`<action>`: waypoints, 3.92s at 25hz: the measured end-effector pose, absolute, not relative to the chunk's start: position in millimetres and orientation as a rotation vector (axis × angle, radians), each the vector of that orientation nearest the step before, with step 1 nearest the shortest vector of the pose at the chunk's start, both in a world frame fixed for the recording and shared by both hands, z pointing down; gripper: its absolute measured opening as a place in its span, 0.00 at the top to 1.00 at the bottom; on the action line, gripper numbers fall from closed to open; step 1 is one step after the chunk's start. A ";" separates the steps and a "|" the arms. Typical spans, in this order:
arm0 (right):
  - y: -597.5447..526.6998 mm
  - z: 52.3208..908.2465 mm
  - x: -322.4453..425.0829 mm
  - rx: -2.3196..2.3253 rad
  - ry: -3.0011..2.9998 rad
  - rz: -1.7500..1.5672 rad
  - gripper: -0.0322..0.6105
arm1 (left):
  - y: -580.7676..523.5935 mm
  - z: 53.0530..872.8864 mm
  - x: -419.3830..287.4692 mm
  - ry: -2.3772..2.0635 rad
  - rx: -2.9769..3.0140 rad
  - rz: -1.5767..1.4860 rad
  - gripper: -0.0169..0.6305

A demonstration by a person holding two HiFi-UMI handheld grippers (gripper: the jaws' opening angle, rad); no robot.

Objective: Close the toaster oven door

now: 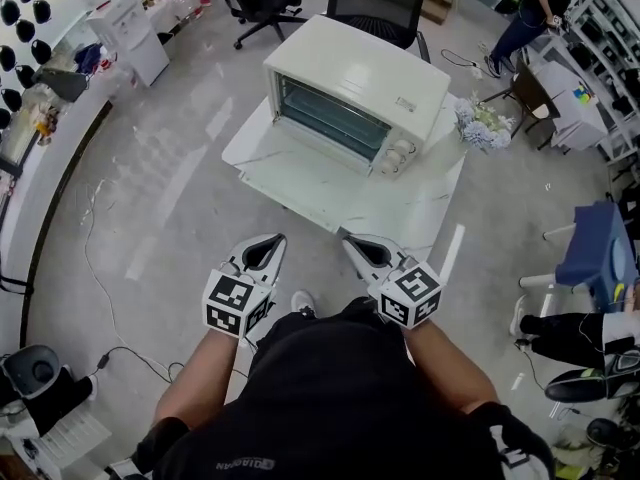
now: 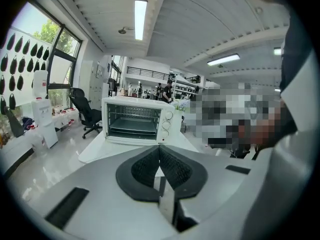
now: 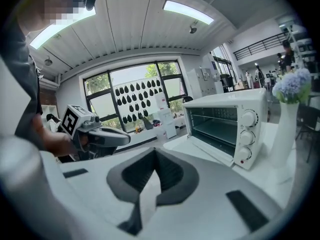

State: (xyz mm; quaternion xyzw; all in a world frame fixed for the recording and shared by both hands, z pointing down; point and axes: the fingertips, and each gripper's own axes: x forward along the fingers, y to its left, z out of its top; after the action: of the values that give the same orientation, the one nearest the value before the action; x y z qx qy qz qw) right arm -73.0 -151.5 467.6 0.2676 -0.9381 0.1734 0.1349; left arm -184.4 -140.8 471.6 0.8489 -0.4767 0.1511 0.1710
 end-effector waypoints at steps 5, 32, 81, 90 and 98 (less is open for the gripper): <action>-158.5 468.8 -72.3 0.815 -2.707 0.510 0.95 | -148.1 471.2 -183.5 -1.310 2.440 0.407 0.97; -179.8 461.5 -84.3 0.754 -2.774 0.438 0.95 | -179.5 457.4 -202.5 -1.490 2.448 0.447 0.97; -197.0 483.8 -67.0 0.717 -2.687 0.449 0.95 | -212.0 537.5 -227.3 -1.417 2.044 0.061 0.72; -199.5 504.5 -52.9 0.739 -2.636 0.494 0.95 | -223.8 671.3 -241.9 -1.238 1.627 -0.154 0.69; -196.7 511.7 -45.0 0.739 -2.598 0.491 0.95 | -232.8 753.2 -234.9 -1.187 1.444 -0.128 0.65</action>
State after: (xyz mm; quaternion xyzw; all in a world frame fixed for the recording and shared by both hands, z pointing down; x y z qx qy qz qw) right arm -45.0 -196.7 511.7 0.2639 -0.9278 0.1754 0.1970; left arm -234.9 -232.8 753.2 0.6210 -0.5105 -0.0550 0.5923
